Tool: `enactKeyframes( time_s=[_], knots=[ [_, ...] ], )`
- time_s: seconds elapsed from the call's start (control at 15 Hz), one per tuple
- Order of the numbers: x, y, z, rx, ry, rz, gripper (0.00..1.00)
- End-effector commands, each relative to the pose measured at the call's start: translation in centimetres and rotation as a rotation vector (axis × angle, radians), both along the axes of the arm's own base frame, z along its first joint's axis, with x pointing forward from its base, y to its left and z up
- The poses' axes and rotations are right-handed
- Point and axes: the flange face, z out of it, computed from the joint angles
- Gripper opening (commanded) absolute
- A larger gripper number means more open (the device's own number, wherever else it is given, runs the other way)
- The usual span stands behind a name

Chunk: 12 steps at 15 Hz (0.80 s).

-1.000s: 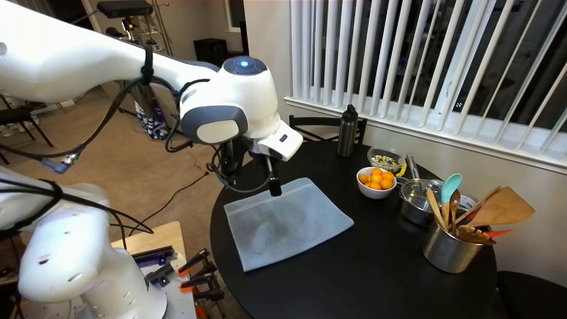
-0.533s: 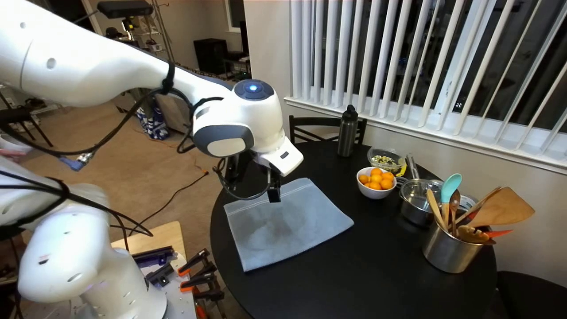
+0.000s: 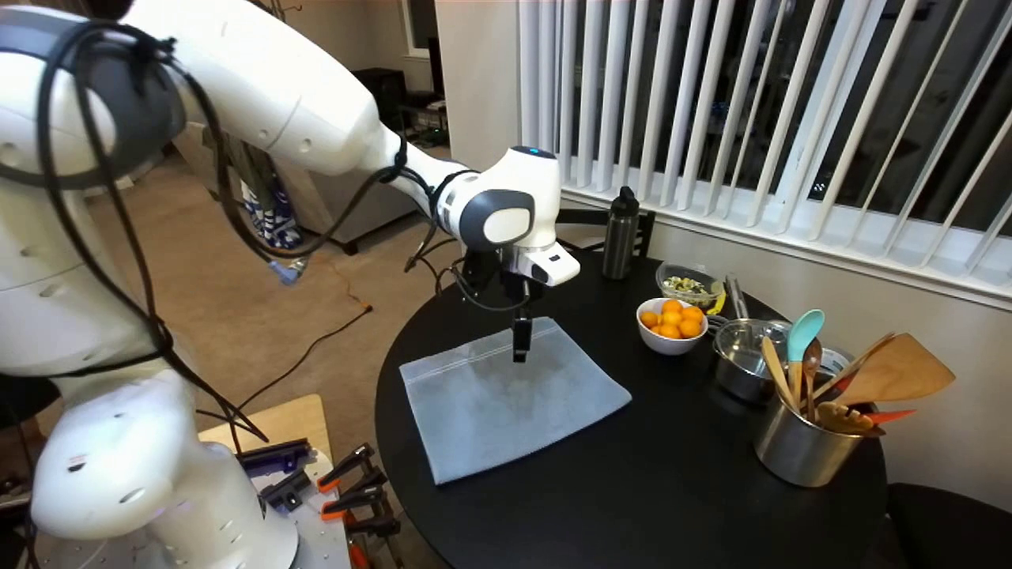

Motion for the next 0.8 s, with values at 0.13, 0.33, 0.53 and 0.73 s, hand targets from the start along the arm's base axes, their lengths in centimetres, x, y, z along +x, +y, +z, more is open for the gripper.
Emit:
enactKeyframes(
  time_s=[0.13,0.33,0.53,0.73],
  knots=[
    [3.1,4.0,-3.3,-0.172,0.236,0.142,1.0],
    [4.3,4.5,-4.2,-0.315,0.338,0.174,1.0],
    [3.9,4.4,-4.2,-0.323,0.36,0.194,1.0],
    [4.3,4.6,-4.7,-0.332,0.373,0.198,1.0]
  ],
)
